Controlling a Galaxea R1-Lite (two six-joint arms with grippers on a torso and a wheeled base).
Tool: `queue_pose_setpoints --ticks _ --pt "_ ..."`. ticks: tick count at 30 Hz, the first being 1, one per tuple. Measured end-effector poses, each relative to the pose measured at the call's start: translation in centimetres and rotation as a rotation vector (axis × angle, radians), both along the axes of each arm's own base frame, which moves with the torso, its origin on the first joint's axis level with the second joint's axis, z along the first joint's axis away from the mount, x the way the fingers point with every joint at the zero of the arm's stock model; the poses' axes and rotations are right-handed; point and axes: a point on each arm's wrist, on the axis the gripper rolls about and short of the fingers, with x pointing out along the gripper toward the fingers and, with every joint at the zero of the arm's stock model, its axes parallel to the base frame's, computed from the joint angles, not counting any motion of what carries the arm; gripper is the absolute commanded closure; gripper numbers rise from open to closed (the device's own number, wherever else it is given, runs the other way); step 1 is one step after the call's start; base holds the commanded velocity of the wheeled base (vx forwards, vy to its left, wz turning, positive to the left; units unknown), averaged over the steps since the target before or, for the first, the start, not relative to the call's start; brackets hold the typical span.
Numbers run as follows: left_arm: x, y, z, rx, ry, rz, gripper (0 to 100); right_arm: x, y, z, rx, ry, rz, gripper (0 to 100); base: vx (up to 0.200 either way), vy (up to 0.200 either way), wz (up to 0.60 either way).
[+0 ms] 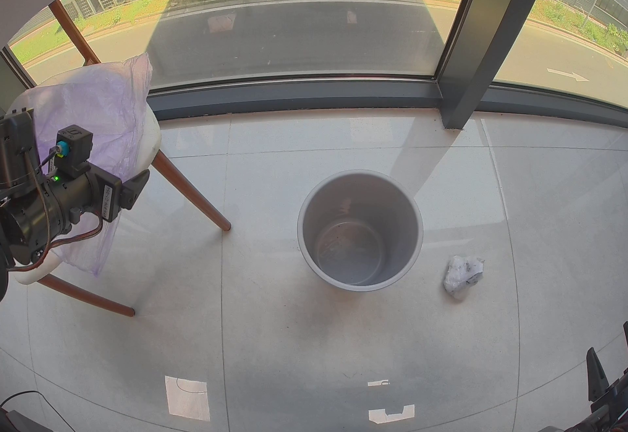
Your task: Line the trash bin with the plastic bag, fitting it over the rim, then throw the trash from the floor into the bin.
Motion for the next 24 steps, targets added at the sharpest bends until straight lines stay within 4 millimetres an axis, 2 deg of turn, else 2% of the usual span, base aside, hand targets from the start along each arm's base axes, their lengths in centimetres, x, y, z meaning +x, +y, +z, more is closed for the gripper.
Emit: queue_pose_setpoints --ticks 8,22,23,24 --pt "2.1 -0.2 -1.0 0.008 0.021 0.032 0 0.0 0.0 0.0 0.000 0.000 -0.001 0 0.000 0.000 0.00" --pt "4.3 0.0 -1.6 0.014 0.047 0.061 0 0.0 0.0 0.0 0.002 0.000 -0.001 0 0.000 0.000 0.00" --pt "4.5 0.2 -1.6 0.013 0.047 0.067 100 0.0 0.0 0.0 0.002 0.000 -0.001 0 0.000 0.000 0.00" --pt "4.6 0.3 -1.6 0.014 0.048 0.073 100 0.0 0.0 0.0 0.003 0.000 -0.001 0 0.000 0.000 0.00"
